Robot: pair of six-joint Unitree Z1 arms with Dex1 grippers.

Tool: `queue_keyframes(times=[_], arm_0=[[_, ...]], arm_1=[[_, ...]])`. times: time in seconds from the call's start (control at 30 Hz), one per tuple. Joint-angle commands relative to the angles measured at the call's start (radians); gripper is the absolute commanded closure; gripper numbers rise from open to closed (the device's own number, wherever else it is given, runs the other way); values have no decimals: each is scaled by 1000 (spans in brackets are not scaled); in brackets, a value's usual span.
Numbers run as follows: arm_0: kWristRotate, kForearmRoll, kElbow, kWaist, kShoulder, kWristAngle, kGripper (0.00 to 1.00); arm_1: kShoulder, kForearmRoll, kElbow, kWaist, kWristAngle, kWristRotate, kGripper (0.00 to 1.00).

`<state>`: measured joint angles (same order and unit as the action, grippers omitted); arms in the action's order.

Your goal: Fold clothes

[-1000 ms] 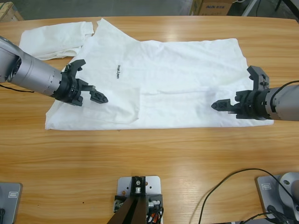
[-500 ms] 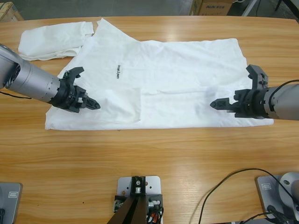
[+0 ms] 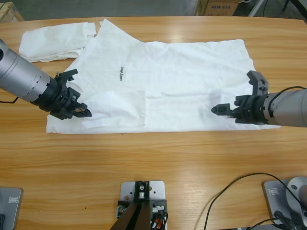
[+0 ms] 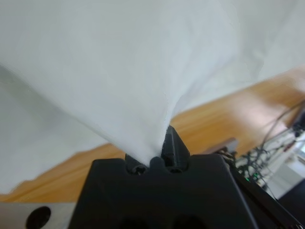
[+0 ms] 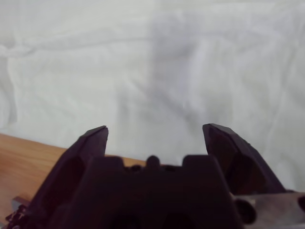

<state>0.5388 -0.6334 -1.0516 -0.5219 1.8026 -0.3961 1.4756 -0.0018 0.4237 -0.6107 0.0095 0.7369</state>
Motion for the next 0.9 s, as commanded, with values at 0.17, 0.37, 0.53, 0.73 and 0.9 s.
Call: queue_keyframes(times=[0.17, 0.37, 0.53, 0.73, 0.9], arm_0=[[13, -80, -74, 29, 66, -123, 1000], [-12, -185, -186, 108, 85, -141, 1000], [-79, -241, -169, 117, 136, -199, 1000], [-108, -252, -112, 112, 166, -196, 1000], [-105, -250, -64, 112, 184, -119, 143]], arm_1=[[39, -30, -31, -18, 15, 22, 179], [34, -27, -31, -27, 10, 22, 179], [35, -27, -31, -27, 3, 22, 179], [37, -27, -31, -29, -2, 22, 179], [36, -27, -32, -29, -6, 22, 179]])
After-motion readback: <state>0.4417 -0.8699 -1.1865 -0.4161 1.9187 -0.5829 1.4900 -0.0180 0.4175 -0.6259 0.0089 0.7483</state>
